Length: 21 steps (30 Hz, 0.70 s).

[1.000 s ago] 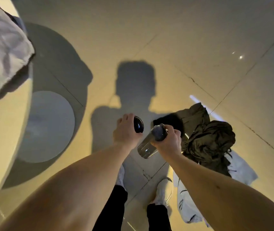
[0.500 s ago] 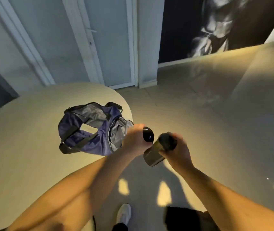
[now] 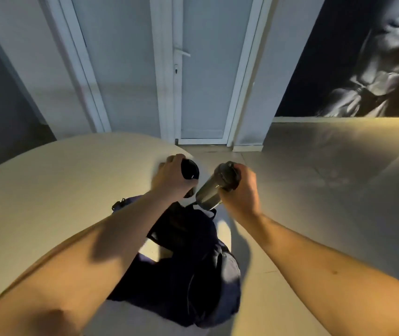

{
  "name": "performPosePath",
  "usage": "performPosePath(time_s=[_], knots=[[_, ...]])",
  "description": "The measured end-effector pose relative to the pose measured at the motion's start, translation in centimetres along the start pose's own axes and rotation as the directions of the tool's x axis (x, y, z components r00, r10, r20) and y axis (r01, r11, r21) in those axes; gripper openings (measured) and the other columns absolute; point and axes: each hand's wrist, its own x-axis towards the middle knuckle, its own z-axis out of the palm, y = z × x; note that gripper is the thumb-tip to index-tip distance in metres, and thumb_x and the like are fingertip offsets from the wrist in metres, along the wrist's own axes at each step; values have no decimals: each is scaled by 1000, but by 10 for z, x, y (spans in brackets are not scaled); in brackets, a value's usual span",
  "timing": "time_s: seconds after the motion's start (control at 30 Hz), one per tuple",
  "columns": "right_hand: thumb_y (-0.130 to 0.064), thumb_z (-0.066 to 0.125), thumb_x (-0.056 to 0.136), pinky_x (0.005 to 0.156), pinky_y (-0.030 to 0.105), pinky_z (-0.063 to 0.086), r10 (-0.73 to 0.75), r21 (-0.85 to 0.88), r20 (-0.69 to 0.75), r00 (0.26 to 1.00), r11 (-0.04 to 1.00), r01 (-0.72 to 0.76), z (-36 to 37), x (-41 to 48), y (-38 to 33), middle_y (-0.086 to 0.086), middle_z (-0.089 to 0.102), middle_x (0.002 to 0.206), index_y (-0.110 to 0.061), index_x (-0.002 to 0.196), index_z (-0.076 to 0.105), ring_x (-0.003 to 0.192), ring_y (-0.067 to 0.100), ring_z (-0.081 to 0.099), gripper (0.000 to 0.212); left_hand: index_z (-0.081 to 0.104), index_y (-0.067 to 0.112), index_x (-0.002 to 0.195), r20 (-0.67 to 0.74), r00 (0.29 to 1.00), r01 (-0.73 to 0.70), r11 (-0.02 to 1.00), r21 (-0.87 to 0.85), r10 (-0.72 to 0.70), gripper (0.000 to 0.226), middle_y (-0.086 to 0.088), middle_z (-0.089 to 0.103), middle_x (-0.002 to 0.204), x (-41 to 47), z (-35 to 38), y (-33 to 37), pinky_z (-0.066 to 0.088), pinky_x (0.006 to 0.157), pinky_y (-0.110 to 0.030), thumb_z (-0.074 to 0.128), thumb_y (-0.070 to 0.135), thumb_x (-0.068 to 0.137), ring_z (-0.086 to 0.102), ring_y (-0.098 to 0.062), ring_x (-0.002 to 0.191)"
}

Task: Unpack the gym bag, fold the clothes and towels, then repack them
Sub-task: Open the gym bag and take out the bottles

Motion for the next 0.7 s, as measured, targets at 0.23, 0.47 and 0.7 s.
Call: performPosePath(time_s=[0.23, 0.47, 0.7], knots=[[-8, 82, 72, 110, 41, 44, 57, -322, 221, 974, 946, 18, 100, 89, 53, -2, 23, 143, -31, 155, 18, 132, 25, 37, 107, 36, 19, 148, 21, 990, 140, 986, 86, -142, 80, -3, 42, 147, 99, 40, -86, 51, 94, -51, 78, 31, 80, 47, -32, 129], [-21, 80, 77, 94, 38, 51, 126, -574, 293, 948, 816, 69, 159, 104, 103, 7, 24, 149, -30, 148, 34, 135, 31, 31, 85, 37, 15, 144, 97, 981, 160, 983, 95, -169, 75, -7, 42, 146, 144, 83, -126, 50, 97, -52, 78, 32, 83, 47, -34, 129], [-36, 85, 74, 79, 37, 51, 219, -685, 301, 928, 727, 51, 177, 103, 100, 2, 27, 147, -38, 153, 17, 133, 27, 28, 104, 27, 21, 153, 173, 978, 104, 991, 87, -118, 81, -5, 30, 158, 145, 97, -130, 41, 111, -51, 71, 32, 86, 31, -34, 144]])
